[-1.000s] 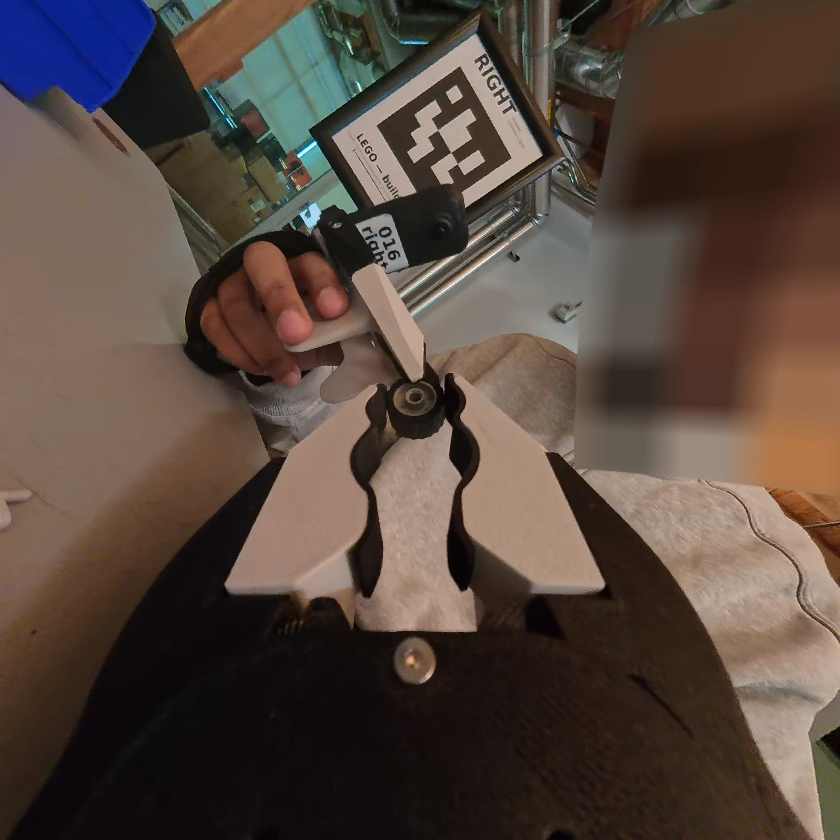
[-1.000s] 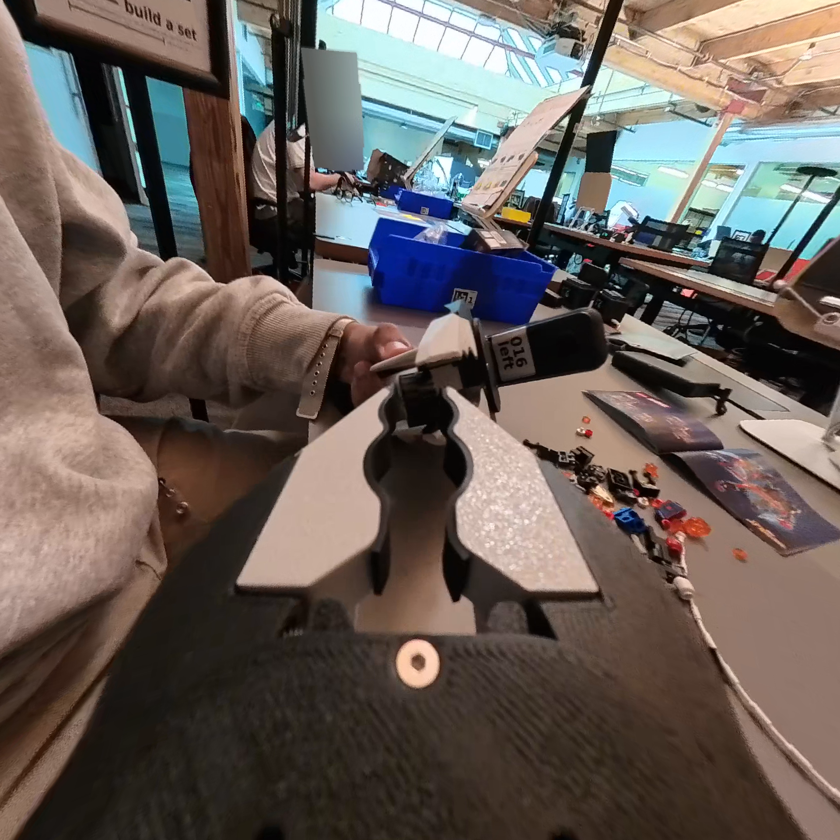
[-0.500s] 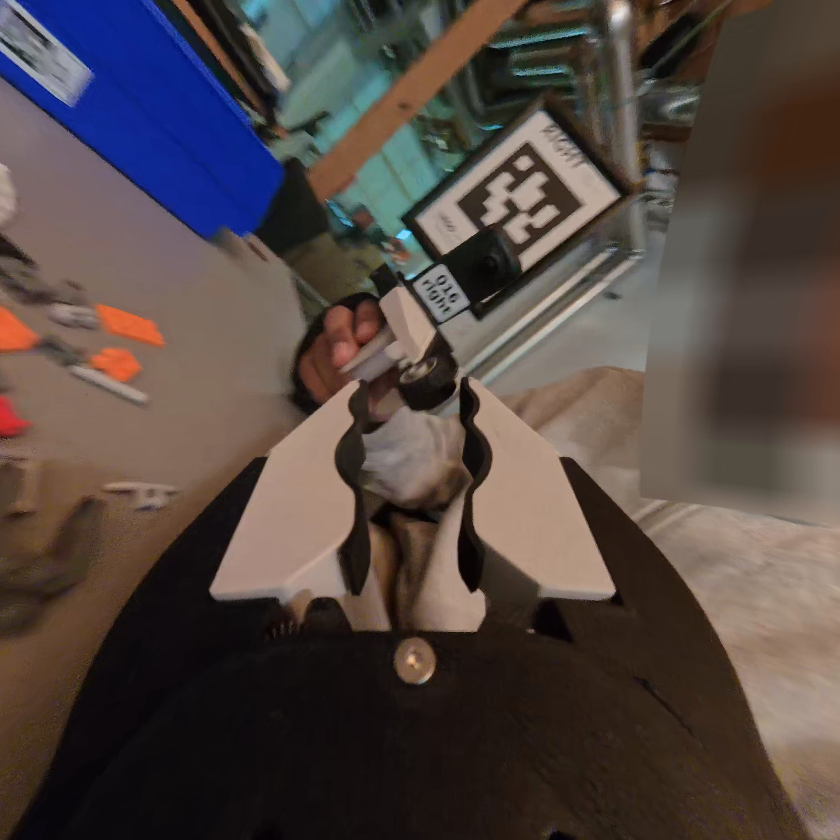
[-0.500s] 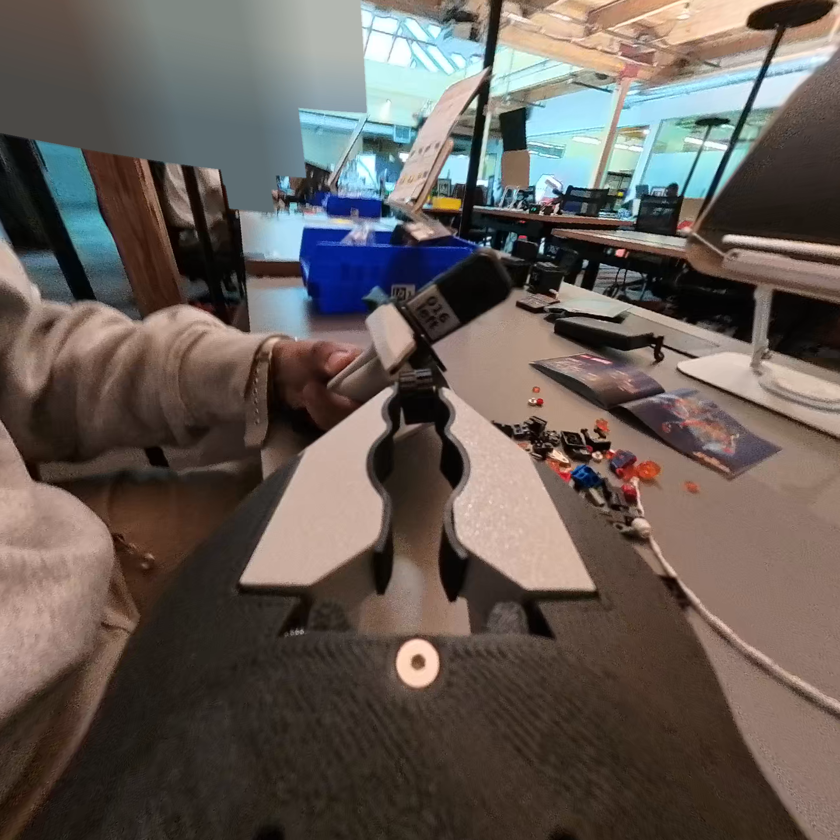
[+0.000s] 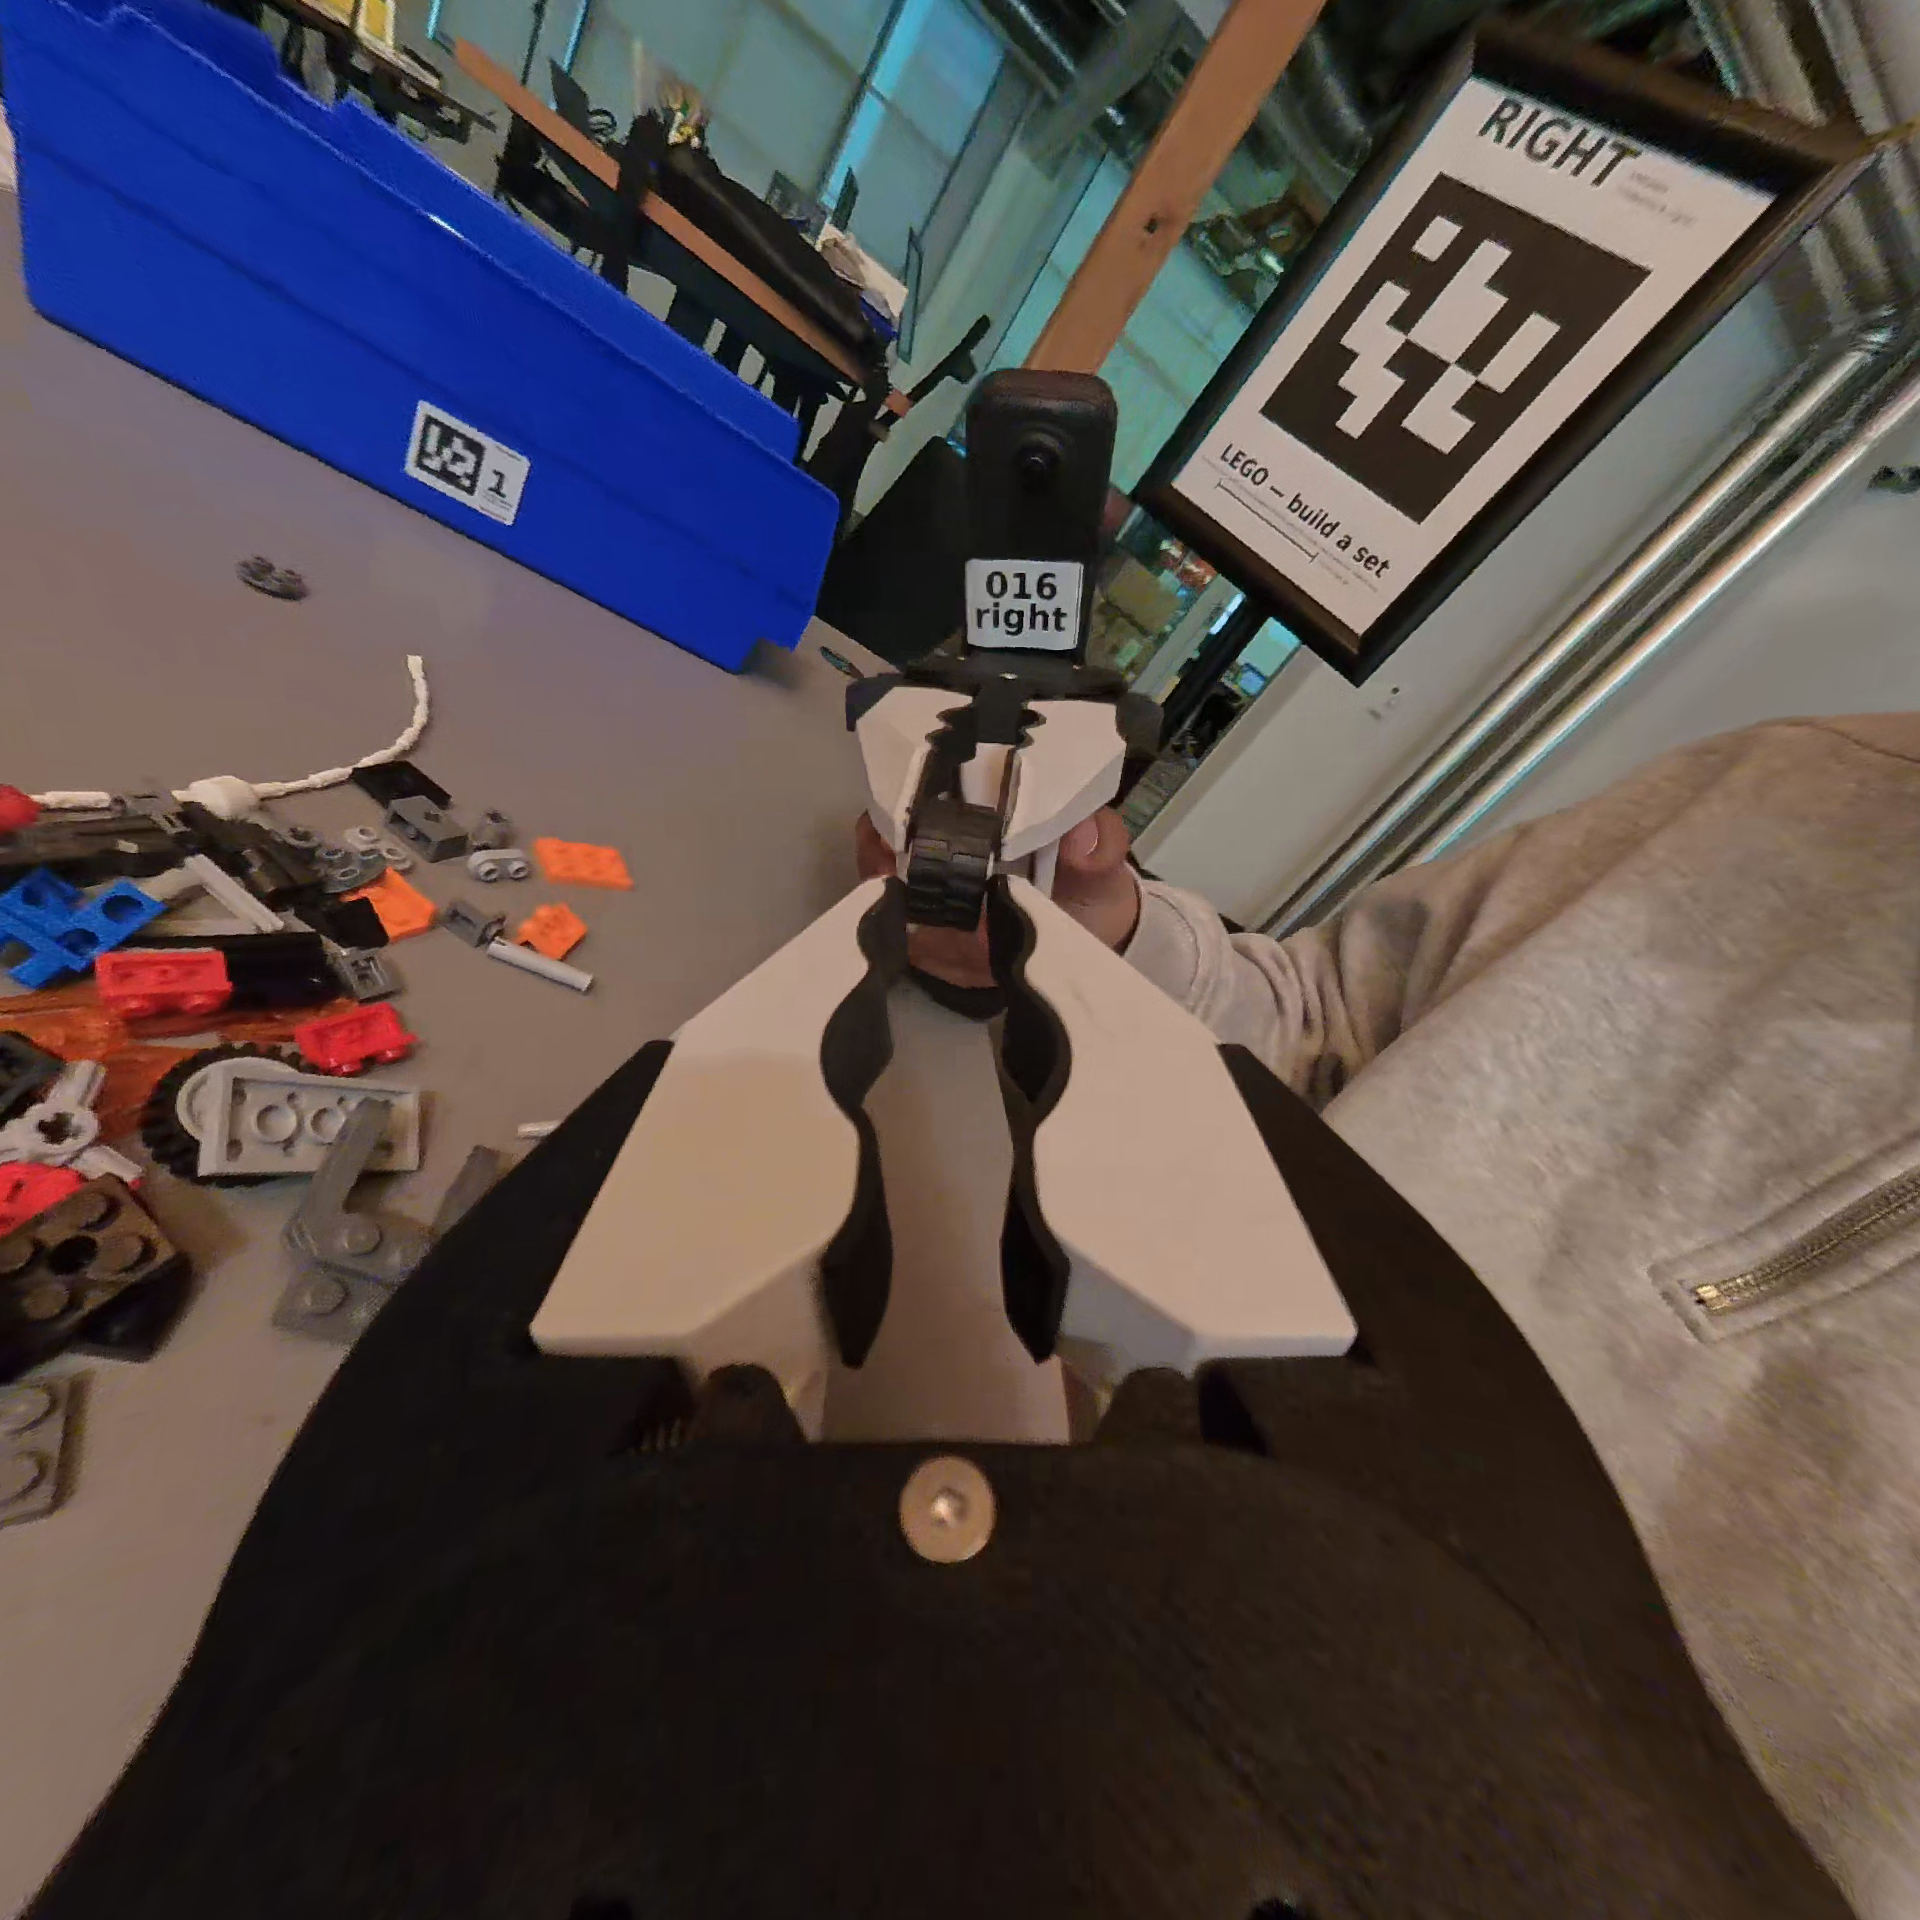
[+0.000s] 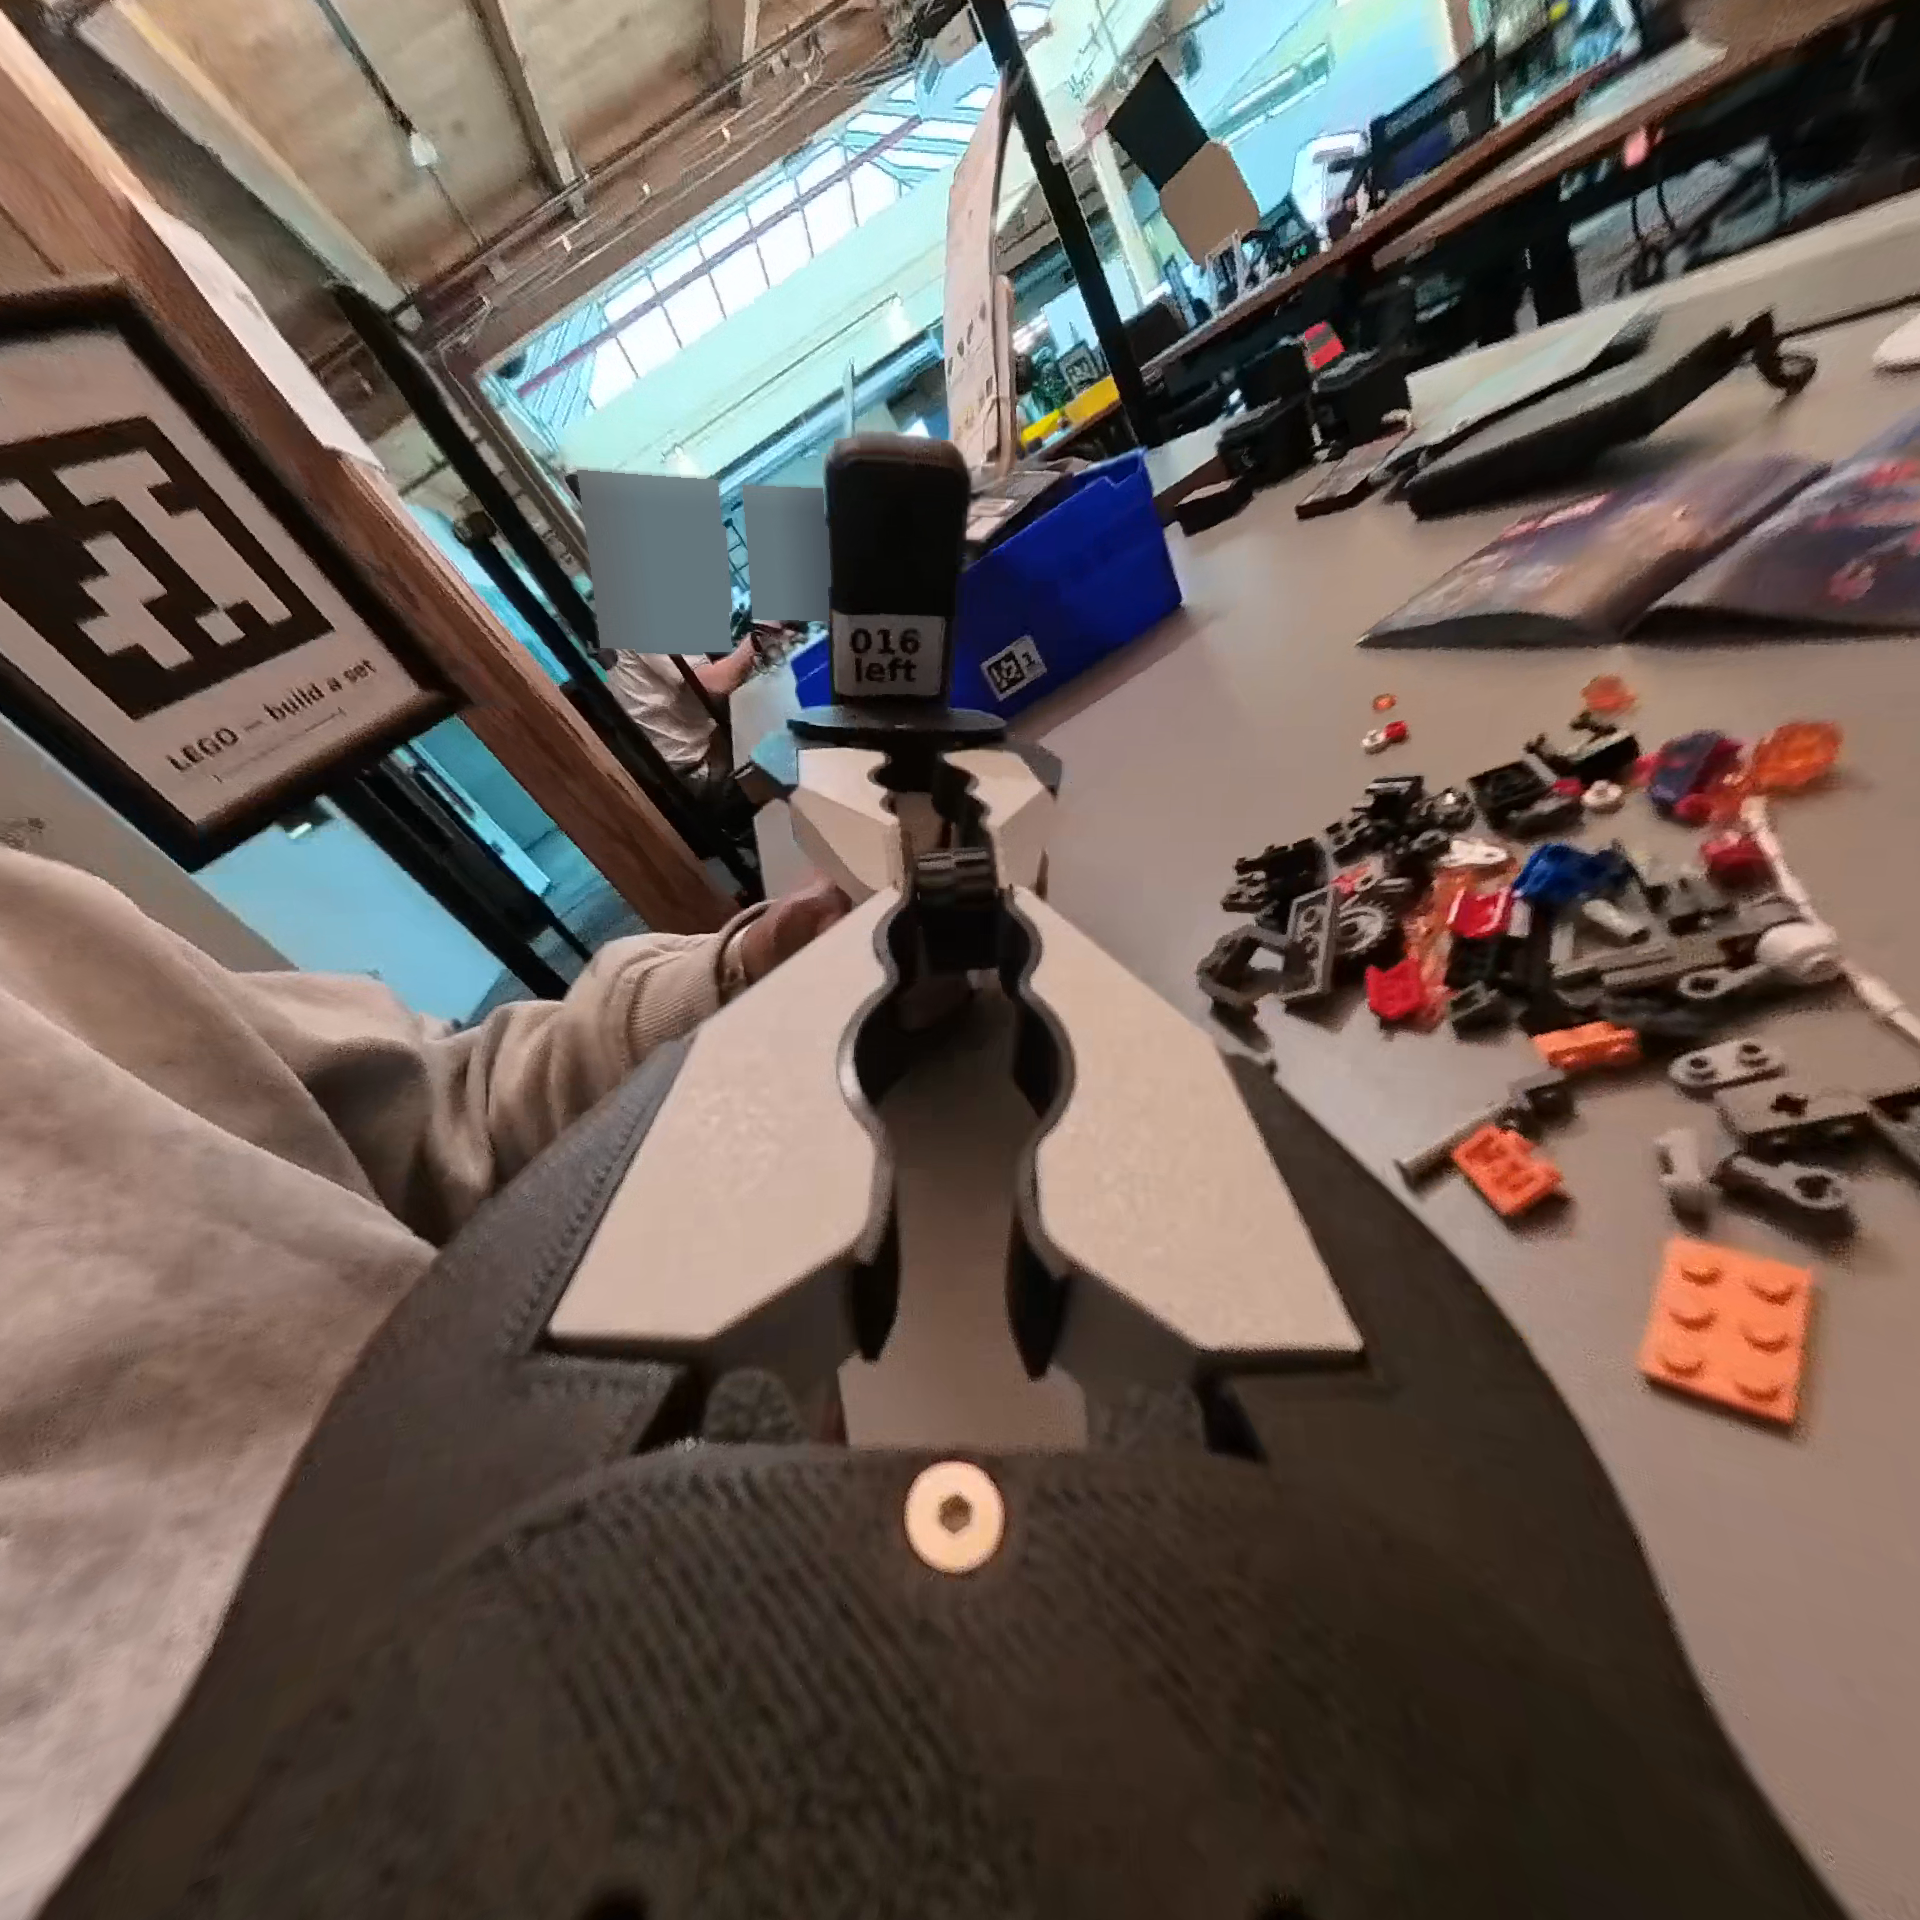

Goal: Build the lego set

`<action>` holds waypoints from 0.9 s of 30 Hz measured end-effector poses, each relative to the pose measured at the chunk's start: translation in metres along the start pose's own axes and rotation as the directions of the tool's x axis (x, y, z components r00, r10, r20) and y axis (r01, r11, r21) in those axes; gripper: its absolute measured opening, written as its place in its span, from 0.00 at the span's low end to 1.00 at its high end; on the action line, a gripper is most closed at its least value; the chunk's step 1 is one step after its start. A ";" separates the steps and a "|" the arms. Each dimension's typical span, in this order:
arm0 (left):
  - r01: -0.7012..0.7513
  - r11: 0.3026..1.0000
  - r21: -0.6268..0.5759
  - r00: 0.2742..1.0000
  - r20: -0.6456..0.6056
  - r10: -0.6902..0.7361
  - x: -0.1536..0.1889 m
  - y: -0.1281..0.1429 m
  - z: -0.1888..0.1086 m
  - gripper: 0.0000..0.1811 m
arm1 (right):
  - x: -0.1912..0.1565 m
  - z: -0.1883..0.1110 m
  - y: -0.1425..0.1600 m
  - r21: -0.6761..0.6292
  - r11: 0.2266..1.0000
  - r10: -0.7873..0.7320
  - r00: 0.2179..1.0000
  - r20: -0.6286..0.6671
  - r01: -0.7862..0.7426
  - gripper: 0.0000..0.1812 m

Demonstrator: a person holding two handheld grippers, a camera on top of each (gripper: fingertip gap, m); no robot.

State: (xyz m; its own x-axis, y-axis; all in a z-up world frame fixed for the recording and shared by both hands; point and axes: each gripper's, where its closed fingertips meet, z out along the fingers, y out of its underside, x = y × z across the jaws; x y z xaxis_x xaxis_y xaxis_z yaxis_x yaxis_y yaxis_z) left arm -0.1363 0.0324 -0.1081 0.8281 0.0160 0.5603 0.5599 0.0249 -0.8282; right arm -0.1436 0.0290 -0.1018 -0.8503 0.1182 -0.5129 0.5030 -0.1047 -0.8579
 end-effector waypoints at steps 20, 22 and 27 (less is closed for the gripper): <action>0.001 0.994 -0.108 0.942 0.334 0.035 -0.040 0.015 0.003 0.08 | 0.042 -0.003 0.021 -0.249 0.955 -0.240 0.909 -0.341 0.159 0.07; 0.001 0.993 -0.119 0.928 0.371 0.043 -0.044 0.016 0.002 0.08 | 0.046 -0.003 0.022 -0.271 0.947 -0.271 0.884 -0.381 0.174 0.07; 0.004 0.993 -0.119 0.906 0.420 0.047 -0.050 0.017 0.000 0.07 | 0.052 0.000 0.023 -0.269 0.953 -0.246 0.873 -0.422 0.139 0.07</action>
State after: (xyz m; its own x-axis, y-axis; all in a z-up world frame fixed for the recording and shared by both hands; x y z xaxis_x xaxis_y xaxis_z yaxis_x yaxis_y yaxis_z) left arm -0.1685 0.0319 -0.1500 0.7654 0.4352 0.4740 0.5624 -0.0946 -0.8214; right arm -0.1759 0.0330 -0.1480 -0.8005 0.5453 -0.2488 0.4028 0.1821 -0.8970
